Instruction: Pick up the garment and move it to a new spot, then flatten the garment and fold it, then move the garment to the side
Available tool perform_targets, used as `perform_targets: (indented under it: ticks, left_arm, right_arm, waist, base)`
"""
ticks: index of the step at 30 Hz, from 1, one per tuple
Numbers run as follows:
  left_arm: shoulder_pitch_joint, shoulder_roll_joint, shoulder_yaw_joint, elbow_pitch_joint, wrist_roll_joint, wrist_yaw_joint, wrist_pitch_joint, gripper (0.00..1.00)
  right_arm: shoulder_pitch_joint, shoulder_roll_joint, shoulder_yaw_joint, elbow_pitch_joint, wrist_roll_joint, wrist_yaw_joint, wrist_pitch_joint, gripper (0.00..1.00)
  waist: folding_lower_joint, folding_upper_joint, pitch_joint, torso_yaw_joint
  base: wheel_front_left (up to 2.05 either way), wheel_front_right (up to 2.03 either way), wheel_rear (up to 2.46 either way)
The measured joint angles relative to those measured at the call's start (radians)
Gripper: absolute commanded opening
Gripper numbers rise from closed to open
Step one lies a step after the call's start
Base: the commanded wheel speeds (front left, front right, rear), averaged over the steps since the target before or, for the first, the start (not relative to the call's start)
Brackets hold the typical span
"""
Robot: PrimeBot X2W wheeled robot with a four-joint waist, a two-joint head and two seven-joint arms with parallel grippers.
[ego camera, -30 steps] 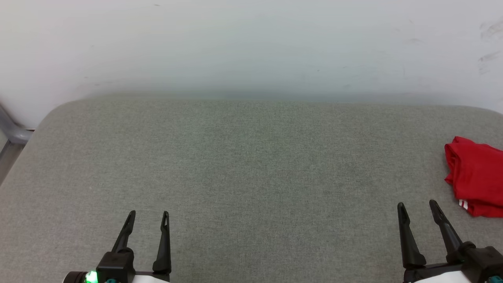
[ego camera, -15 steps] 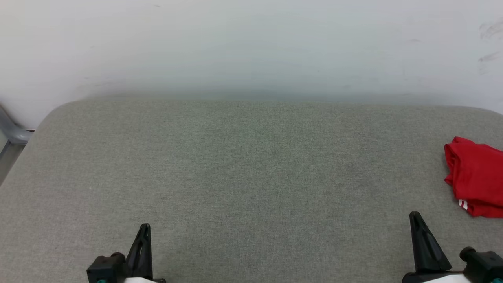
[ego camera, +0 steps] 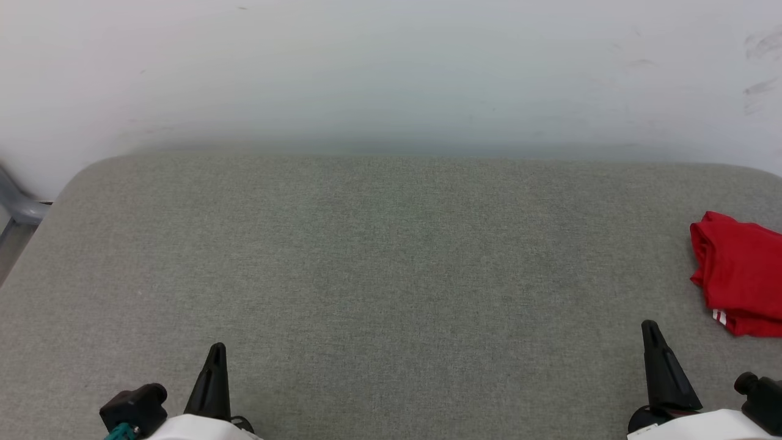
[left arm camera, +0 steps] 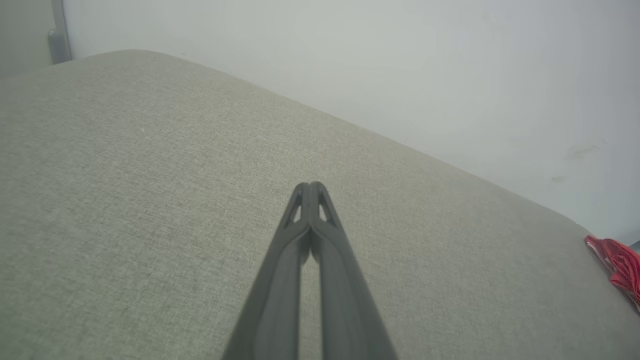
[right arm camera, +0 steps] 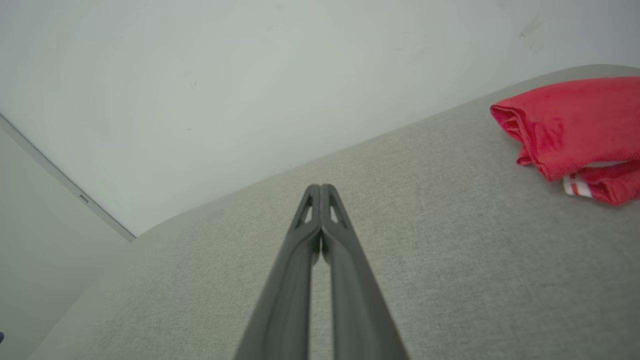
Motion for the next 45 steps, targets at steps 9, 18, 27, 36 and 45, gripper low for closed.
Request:
perform_targets:
  ticks: [9, 18, 27, 36, 45]
  left_arm:
    - [-0.024, -0.005, 0.012, 0.014, -0.152, -0.012, 0.036, 0.0]
    - [-0.049, -0.009, 0.027, 0.029, -0.29, -0.025, 0.066, 0.0]
    - [-0.07, -0.011, 0.039, 0.04, -0.415, -0.035, 0.097, 0.0]
    - [-0.087, -0.013, 0.049, 0.054, -0.53, -0.044, 0.123, 0.0]
    - [-0.103, -0.015, 0.062, 0.063, -0.634, -0.053, 0.149, 0.0]
  right_arm:
    - [-0.02, -0.005, 0.001, 0.019, 0.149, 0.0, 0.028, 0.0]
    - [-0.044, -0.009, 0.0, 0.039, 0.284, 0.0, 0.059, 0.0]
    - [-0.066, -0.011, -0.003, 0.053, 0.405, 0.0, 0.085, 0.0]
    - [-0.086, -0.013, -0.006, 0.07, 0.516, 0.0, 0.113, 0.0]
    - [-0.102, -0.014, -0.01, 0.083, 0.618, 0.0, 0.135, 0.0]
  waist:
    - [0.0, 0.0, 0.001, -0.002]
    - [0.0, 0.0, 0.003, -0.005]
    - [0.0, 0.0, 0.004, -0.007]
    - [0.0, 0.0, 0.005, -0.01]
    - [0.0, 0.0, 0.007, -0.012]
  base:
    - [0.0, 0.0, 0.0]
    - [0.0, 0.0, 0.0]
    - [0.0, 0.0, 0.0]
    - [0.0, 0.0, 0.0]
    - [0.0, 0.0, 0.0]
